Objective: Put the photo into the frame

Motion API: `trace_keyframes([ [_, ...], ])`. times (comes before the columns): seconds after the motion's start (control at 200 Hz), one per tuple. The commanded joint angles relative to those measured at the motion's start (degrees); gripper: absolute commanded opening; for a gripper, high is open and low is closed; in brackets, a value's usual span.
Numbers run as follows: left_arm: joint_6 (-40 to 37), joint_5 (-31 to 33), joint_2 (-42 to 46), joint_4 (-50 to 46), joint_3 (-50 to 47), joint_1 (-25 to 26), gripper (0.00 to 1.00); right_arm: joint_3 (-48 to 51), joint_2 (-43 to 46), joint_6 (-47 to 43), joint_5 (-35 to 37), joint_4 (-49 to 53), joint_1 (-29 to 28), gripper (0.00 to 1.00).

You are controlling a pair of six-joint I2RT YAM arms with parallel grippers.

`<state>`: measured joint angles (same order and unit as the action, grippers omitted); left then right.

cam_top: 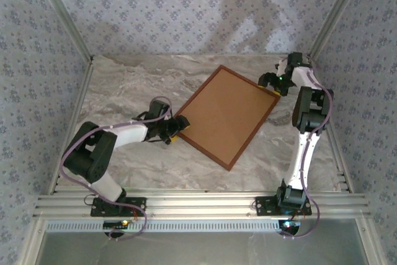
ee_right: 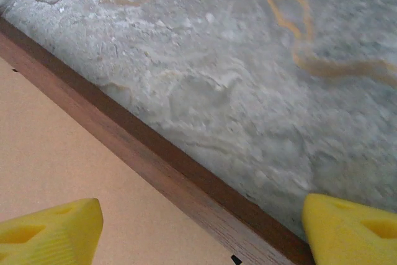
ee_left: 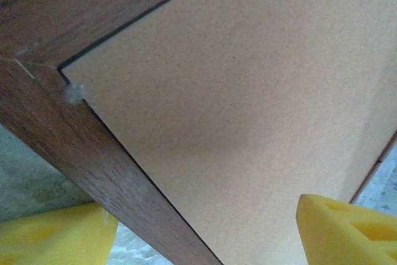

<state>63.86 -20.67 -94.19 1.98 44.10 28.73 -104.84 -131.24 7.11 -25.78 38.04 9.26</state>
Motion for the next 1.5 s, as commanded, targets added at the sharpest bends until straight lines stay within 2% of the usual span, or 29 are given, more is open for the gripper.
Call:
trace_keyframes([
  [0.0,-5.23,0.75,-5.45,12.5,4.81,-3.14,0.77,8.34,5.73,3.65,-5.93,0.26,0.24,0.84],
  [0.09,-7.27,-0.98,-6.57,10.99,7.07,-6.23,0.76,15.84,10.32,6.1,-6.27,-3.35,0.15,0.82],
  [0.215,-11.35,-1.47,-7.37,7.57,10.28,-10.07,0.76,28.79,18.62,11.91,-6.59,-13.4,-0.28,0.77],
  [0.325,-13.44,-2.19,-9.05,5.85,12.58,-13.01,0.77,40.11,25.72,16.03,-6.22,-18.91,-2.74,0.76],
  [0.44,-16.19,-0.63,-9.48,3.51,13.5,-16.39,0.77,49.82,33.2,18.11,-2.78,-21.03,-5.06,0.76],
  [0.58,-20.43,4.4,-6.69,-0.85,12.66,-19.14,0.77,58.99,40.51,20.98,-1.46,-23.46,-6.88,0.75],
  [0.76,-23.63,7.67,0.59,-5.79,8.07,-18.18,0.77,56.04,43.47,15.87,5.35,-22.08,-6.82,0.77],
  [0.95,-24.25,10.14,6.85,-9.75,4.49,-14.79,0.75,47.01,35.67,11.63,4.87,-22.57,-9.8,0.78],
  [1.259,-25.25,7.11,2.28,-10.67,6.68,-13.44,0.73,37.35,25.35,10.77,5.72,-21.05,-11.81,0.78],
  [1.494,-26.41,4.98,-1.34,-10.43,9.35,-13.34,0.72,36.99,21.98,10.95,4.52,-20.79,-11.81,0.78],
])
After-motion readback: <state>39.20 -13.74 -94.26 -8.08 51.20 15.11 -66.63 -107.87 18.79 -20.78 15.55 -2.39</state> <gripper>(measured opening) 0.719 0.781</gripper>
